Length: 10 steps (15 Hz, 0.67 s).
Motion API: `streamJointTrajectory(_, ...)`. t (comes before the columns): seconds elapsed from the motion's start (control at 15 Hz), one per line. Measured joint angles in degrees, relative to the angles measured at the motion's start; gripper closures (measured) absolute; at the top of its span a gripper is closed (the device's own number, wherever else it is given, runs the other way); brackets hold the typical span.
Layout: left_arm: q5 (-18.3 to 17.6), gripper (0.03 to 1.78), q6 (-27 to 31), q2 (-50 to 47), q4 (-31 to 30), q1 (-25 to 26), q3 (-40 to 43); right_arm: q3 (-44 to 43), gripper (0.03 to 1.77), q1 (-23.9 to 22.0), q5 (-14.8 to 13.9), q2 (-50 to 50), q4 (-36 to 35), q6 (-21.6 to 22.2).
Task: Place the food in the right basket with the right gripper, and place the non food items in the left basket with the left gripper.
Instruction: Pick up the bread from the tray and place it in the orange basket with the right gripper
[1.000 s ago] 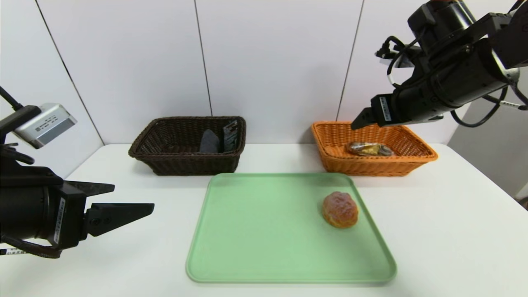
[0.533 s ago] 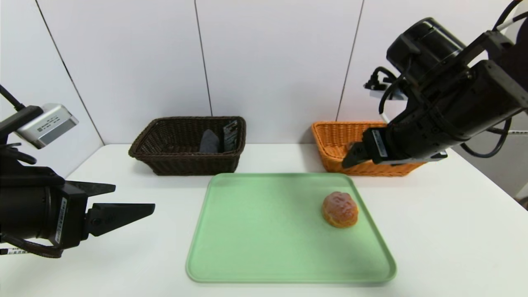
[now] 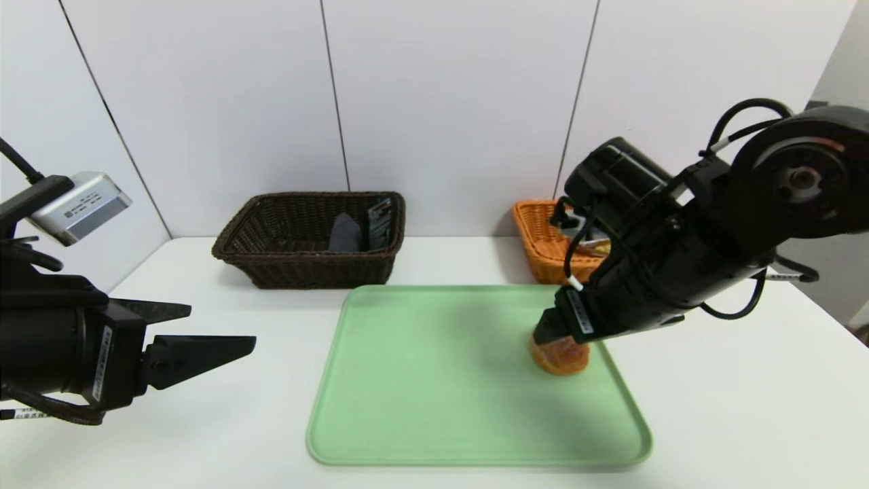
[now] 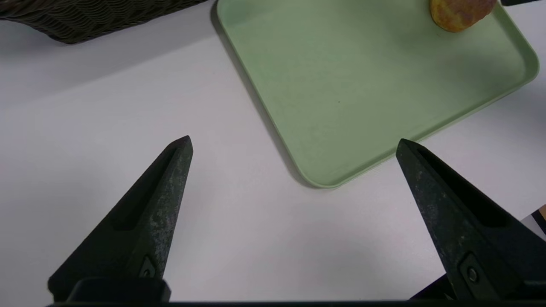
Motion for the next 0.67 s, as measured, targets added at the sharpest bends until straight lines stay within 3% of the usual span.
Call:
streamJointTrajectory(0.2, 0.0, 0.12, 0.0, 0.0, 0.0, 0.0, 0.1, 0.5, 0.11, 0.1, -0.4, 3.1, -1.5, 0.1)
streamJointTrajectory(0.4, 0.0, 0.12, 0.0, 0.0, 0.0, 0.0, 0.1, 0.7, 0.11, -0.2, -3.4, 5.9, -3.9, 0.2)
streamJointTrajectory(0.67, 0.0, 0.12, 0.0, 0.0, 0.0, 0.0, 0.0, 0.6, 0.11, -0.4, -3.9, 8.9, -4.7, 0.1)
